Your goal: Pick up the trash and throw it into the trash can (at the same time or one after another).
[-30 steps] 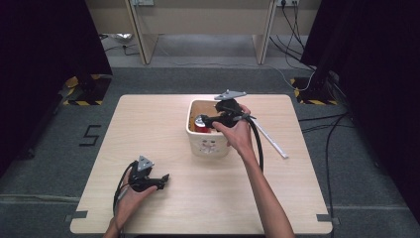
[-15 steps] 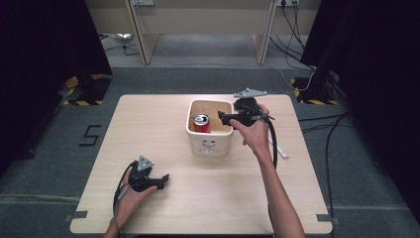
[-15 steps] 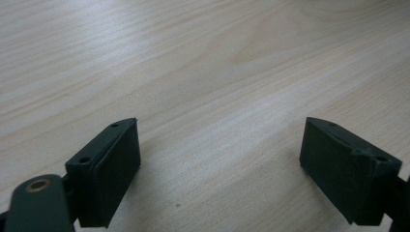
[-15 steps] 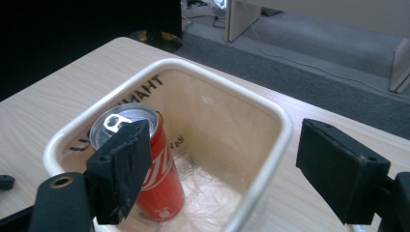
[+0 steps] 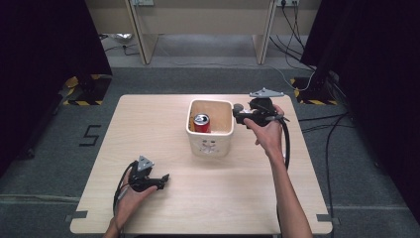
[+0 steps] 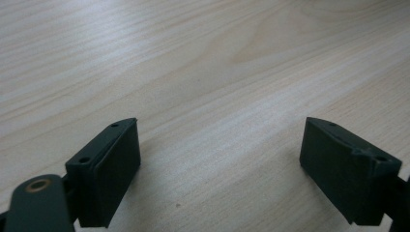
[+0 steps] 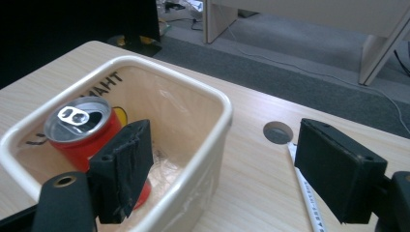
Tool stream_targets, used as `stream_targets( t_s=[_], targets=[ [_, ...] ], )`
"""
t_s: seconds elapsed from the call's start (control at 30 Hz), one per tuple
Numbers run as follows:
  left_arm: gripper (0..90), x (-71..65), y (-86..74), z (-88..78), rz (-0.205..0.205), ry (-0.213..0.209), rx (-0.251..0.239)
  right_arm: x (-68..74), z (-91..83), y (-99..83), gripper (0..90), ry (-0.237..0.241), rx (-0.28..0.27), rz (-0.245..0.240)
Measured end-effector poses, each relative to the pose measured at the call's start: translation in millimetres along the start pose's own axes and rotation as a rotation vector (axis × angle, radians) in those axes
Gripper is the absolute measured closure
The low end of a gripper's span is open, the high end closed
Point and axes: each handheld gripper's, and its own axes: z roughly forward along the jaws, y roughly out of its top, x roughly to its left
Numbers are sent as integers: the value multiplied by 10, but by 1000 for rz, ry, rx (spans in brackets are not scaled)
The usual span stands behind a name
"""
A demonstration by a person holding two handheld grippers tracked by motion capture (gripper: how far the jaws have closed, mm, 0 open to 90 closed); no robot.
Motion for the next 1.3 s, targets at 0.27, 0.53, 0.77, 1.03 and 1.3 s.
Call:
stream_targets(
  t_s=[0.27, 0.53, 0.77, 1.03, 1.3],
  targets=[
    [136, 1, 0, 0, 0, -1, -1, -152, -4, -105, 225, -33, 16, 21],
    [136, 0, 0, 1, 0, -1, -1, -276, -1, -207, 231, -60, 30, 38],
    [135, 1, -1, 1, 2, -1, 0, -395, 39, -316, 256, -76, 49, 41],
    [135, 1, -1, 1, 1, -1, -1, -515, 96, -449, 262, -92, 72, 60],
    [135, 1, -1, 0, 2, -1, 0, -602, 128, -547, 261, -107, 90, 79]
  ],
)
